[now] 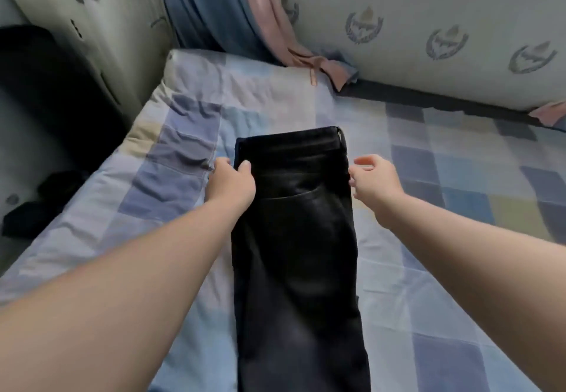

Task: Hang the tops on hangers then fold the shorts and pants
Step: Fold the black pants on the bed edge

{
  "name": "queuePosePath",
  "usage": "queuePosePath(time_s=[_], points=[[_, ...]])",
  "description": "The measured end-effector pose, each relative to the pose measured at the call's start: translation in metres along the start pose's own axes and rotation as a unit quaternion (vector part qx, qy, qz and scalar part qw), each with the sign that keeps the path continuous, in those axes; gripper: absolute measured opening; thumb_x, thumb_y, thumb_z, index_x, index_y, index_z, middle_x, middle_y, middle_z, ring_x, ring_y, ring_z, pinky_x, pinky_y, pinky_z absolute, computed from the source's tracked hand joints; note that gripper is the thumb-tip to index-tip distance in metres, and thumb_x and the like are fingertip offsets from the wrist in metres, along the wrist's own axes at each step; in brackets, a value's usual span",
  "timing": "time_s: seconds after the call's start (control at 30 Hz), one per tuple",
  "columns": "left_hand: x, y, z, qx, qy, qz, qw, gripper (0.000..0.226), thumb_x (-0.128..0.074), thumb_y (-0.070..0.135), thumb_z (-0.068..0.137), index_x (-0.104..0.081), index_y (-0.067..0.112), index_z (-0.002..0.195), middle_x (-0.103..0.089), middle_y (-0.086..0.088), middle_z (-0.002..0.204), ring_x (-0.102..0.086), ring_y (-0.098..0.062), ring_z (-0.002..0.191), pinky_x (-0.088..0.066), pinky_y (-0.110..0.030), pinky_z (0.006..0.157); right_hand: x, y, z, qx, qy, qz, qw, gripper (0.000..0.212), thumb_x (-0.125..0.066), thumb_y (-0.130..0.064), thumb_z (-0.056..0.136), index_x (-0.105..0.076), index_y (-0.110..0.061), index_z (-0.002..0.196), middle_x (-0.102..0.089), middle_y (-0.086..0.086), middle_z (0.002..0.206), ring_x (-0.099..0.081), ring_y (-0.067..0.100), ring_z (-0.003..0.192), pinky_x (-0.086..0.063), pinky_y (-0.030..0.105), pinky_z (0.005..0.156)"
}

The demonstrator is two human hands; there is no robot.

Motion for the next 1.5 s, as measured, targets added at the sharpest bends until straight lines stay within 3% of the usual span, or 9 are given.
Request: queuePosePath(time_s=[0.13,0.3,0.4,0.67,0.87,1.13,1.23,1.5], points=[[-0.049,-0.072,-0.030,-0.036,-0.052,0.099,0.993,0.055,-0.041,0.049,0.102,-0.035,0.023,0.150,-0.037,-0.005,0.155,-0.033,-0.032,0.140,-0.030,-0.044,0.113,-0.055,0.087,-0.036,-0.003,-0.085,-0.072,0.994,0.056,-0.052,-0.036,0.102,-0.034,-0.024,0.153,-0.038,0.000,0.156,-0.040,0.020,0.141,-0.033,0.035,0.114],[-0.084,-0.142,-0.094,-0.074,-0.115,0.223,0.965,0.061,-0.036,0.055,0.101,-0.023,0.032,0.156,-0.010,0.003,0.168,-0.007,-0.022,0.152,-0.015,-0.045,0.121,-0.075,0.158,-0.092,0.024,-0.151,-0.214,0.965,0.063,-0.041,-0.046,0.103,-0.014,-0.036,0.159,-0.014,-0.007,0.167,-0.009,0.018,0.154,-0.014,0.046,0.124],[-0.092,-0.161,-0.137,-0.107,-0.128,0.268,0.949,0.063,-0.032,0.058,0.101,-0.014,0.037,0.157,0.000,0.005,0.168,0.003,-0.019,0.153,-0.009,-0.044,0.122,-0.066,0.179,-0.117,0.013,-0.175,-0.282,0.943,0.063,-0.034,-0.054,0.103,-0.005,-0.044,0.157,-0.002,-0.010,0.168,-0.001,0.019,0.154,-0.009,0.049,0.123],[-0.092,-0.197,-0.261,-0.131,-0.151,0.349,0.916,0.066,-0.026,0.061,0.100,-0.003,0.039,0.158,0.007,0.004,0.168,0.009,-0.022,0.153,-0.007,-0.044,0.123,-0.019,0.215,-0.198,0.014,-0.209,-0.357,0.910,0.064,-0.027,-0.059,0.101,0.002,-0.045,0.157,0.003,-0.007,0.168,0.002,0.022,0.154,-0.010,0.053,0.121],[-0.074,-0.238,-0.389,-0.067,-0.157,0.329,0.929,0.066,-0.027,0.061,0.100,-0.007,0.038,0.158,0.004,0.004,0.168,0.006,-0.021,0.153,-0.008,-0.045,0.121,0.023,0.255,-0.297,0.018,-0.243,-0.365,0.899,0.064,-0.026,-0.060,0.101,-0.002,-0.042,0.158,-0.004,-0.004,0.169,-0.007,0.025,0.154,-0.016,0.055,0.120],[-0.065,-0.317,-0.546,0.019,-0.206,0.290,0.934,0.065,-0.029,0.059,0.101,-0.008,0.036,0.158,0.000,0.005,0.168,0.001,-0.022,0.153,-0.016,-0.049,0.119,0.050,0.323,-0.422,-0.010,-0.287,-0.257,0.923,0.062,-0.033,-0.051,0.104,-0.011,-0.037,0.159,-0.016,-0.005,0.167,-0.016,0.024,0.153,-0.022,0.055,0.119],[-0.065,-0.355,-0.572,0.055,-0.214,0.280,0.934,0.065,-0.033,0.057,0.101,-0.011,0.035,0.159,-0.003,0.005,0.168,-0.002,-0.021,0.153,-0.020,-0.049,0.118,0.049,0.363,-0.449,-0.033,-0.297,-0.230,0.926,0.059,-0.035,-0.049,0.104,-0.016,-0.038,0.158,-0.023,-0.005,0.165,-0.023,0.024,0.150,-0.025,0.056,0.117],[-0.077,-0.436,-0.583,0.092,-0.200,0.252,0.942,0.074,-0.047,0.051,0.099,-0.011,0.027,0.159,-0.010,0.003,0.168,-0.010,-0.023,0.151,-0.024,-0.048,0.116,0.034,0.472,-0.487,-0.093,-0.276,-0.164,0.943,0.067,-0.043,-0.039,0.105,-0.011,-0.021,0.160,-0.015,-0.005,0.167,-0.013,0.015,0.154,-0.017,0.042,0.125]])
Point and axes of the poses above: each hand's wrist, its own z-axis towards the middle knuckle, its own x-axis out of the back of the hand, y = z × x, the point moved 8 cm from there along z, towards the middle knuckle
